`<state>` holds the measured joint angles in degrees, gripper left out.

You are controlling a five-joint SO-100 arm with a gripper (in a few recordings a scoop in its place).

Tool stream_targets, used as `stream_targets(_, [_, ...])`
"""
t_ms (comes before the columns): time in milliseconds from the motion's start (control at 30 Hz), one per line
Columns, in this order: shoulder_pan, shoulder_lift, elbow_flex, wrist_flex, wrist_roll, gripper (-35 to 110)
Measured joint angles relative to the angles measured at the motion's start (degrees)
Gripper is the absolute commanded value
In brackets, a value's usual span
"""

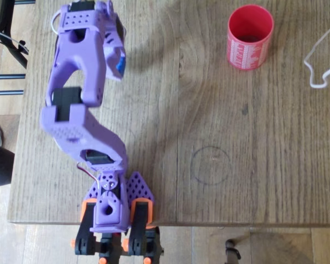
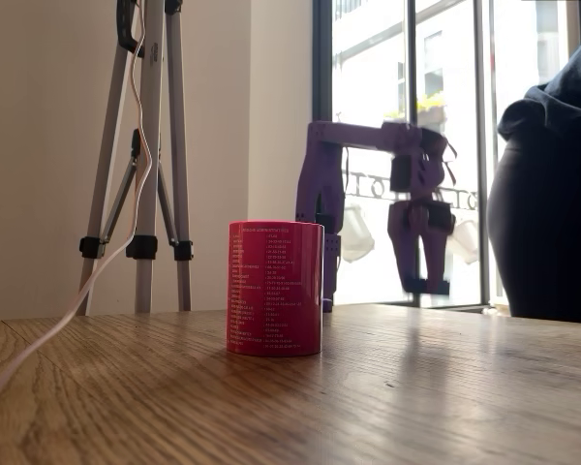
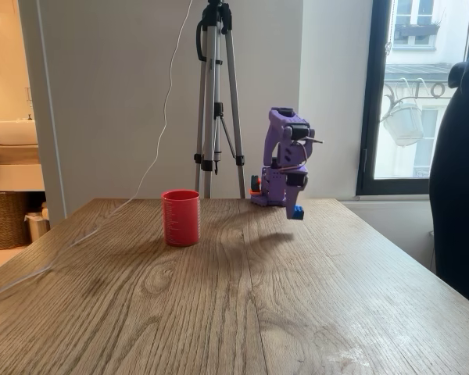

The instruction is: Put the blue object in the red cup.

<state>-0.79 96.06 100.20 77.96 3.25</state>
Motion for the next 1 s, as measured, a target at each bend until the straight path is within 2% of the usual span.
stream_targets(300, [5.6,16.3,-10.2,-4.7,-11.2,1])
stream_targets(400, [9.8,20.1,-9.8,-11.2,-16.3,1])
stream_targets(500, [16.4,23.3,-2.1,-23.6,-22.7,1])
stream_targets(600, [23.3,22.2,4.0,-34.2,-24.5,1])
stream_targets(700, [29.6,19.6,4.8,-39.9,-24.3,1])
stream_targets(1000, [39.8,7.8,1.1,-42.9,-24.1,1])
